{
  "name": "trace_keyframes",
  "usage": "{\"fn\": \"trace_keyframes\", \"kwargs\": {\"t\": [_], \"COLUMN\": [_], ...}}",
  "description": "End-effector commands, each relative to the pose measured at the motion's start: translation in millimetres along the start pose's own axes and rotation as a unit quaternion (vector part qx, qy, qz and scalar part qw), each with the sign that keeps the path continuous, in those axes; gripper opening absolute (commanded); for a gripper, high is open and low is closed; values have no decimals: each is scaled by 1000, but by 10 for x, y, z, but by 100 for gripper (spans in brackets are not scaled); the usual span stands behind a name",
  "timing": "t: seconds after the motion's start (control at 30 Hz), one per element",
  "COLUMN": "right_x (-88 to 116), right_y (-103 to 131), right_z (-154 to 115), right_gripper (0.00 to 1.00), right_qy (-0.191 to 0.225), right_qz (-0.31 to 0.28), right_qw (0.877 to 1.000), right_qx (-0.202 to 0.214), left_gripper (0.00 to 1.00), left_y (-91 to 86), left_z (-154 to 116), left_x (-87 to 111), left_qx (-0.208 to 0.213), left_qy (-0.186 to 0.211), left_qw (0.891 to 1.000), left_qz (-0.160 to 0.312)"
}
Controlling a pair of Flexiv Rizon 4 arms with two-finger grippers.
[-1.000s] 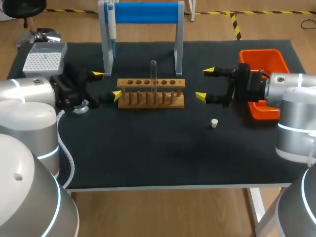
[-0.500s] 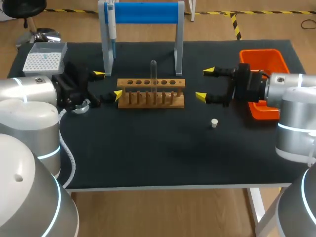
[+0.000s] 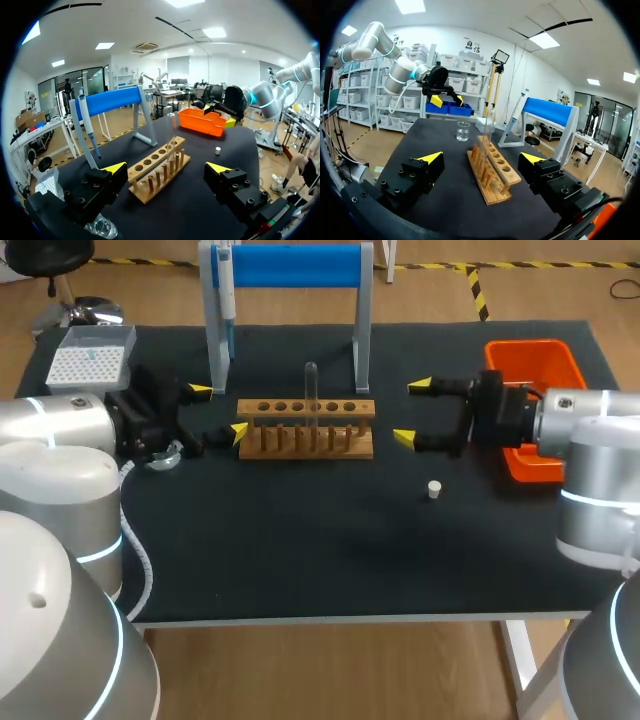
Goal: Invert the test tube, pick up the pipette, mount the tip to pipette, aspirate from beaker and dispense into the tube, eject the tip, return the pipette, and cap with the stopper.
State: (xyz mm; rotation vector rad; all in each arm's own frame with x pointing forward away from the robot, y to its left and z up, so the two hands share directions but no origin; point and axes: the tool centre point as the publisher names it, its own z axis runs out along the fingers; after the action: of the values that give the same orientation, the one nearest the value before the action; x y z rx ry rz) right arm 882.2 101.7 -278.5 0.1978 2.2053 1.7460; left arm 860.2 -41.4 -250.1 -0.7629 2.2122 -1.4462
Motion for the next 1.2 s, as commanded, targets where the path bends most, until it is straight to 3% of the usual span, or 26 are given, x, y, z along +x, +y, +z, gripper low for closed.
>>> {"fn": "trace_keyframes", "kwargs": {"t": [0.03, 0.7, 1.2], "right_x": [-99, -360, -351], "right_y": [-46, 122, 201], "right_z": [160, 969, 1210], "right_gripper": [100, 100, 98], "right_qy": [19, 173, 221], "right_qz": [-3, 36, 42], "right_qw": [1000, 980, 970], "right_qx": [-15, -92, -90], "left_gripper": [100, 100, 100], "left_y": [0, 0, 0], "left_z": [11, 11, 11], "left_x": [3, 3, 3], "left_qx": [-1, -1, -1], "left_qy": [-1, -1, -1], "left_qw": [1000, 1000, 1000], "left_qz": [0, 0, 0]}}
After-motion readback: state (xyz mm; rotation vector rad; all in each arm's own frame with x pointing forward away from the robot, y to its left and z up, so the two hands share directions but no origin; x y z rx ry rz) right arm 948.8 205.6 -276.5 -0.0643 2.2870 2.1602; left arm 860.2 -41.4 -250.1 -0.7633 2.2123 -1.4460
